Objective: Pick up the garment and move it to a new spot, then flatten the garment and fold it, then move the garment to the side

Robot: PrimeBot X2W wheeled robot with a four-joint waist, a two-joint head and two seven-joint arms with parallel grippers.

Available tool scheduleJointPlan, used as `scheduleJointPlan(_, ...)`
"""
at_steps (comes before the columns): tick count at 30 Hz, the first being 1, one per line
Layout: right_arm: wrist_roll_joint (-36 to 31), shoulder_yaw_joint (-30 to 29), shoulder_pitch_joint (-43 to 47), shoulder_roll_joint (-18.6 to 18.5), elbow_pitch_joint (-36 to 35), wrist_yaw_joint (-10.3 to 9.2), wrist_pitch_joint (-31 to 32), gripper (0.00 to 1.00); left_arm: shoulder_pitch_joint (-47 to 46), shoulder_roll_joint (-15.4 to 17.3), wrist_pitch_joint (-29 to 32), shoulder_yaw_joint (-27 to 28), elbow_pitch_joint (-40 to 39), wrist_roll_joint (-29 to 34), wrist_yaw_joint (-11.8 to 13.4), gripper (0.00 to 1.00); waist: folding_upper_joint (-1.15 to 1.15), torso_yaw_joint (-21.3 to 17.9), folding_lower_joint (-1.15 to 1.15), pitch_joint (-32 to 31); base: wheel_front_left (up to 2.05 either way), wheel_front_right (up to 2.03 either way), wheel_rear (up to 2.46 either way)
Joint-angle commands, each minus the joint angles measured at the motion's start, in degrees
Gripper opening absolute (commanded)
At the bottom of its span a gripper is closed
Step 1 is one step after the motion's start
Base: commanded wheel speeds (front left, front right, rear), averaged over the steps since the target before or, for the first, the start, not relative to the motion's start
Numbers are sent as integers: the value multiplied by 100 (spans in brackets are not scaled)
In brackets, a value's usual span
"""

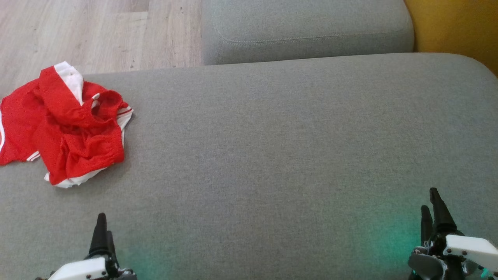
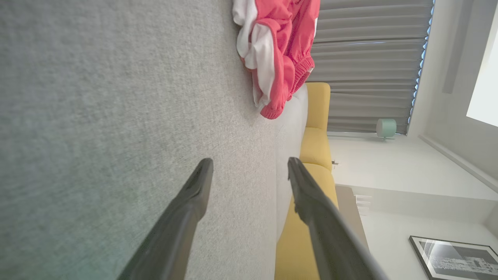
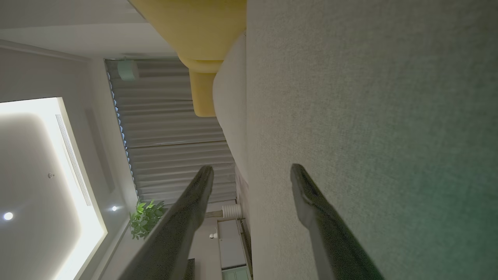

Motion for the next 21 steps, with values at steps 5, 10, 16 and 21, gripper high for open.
scheduleJointPlan(5, -310, -8, -162, -21, -278, 6, -121, 100, -156, 16, -124, -53, -323, 268, 55, 100, 0, 4, 0, -16, 0, 0, 0)
scheduleJointPlan(10, -666, -8, -144, -23, -432, 8, -205, 100, -129, 17, -209, -103, -471, 600, 121, 100, 0, 9, 0, -31, 0, 0, 0)
scheduleJointPlan(16, -1169, 58, -106, -26, -658, 10, -307, 100, -106, 18, -311, -201, -655, 1108, 204, 100, 0, 18, 0, -50, 0, 0, 0)
scheduleJointPlan(21, -1627, 154, -61, -28, -835, 12, -391, 100, -92, 20, -396, -286, -798, 1644, 258, 100, 0, 29, 0, -62, 0, 0, 0)
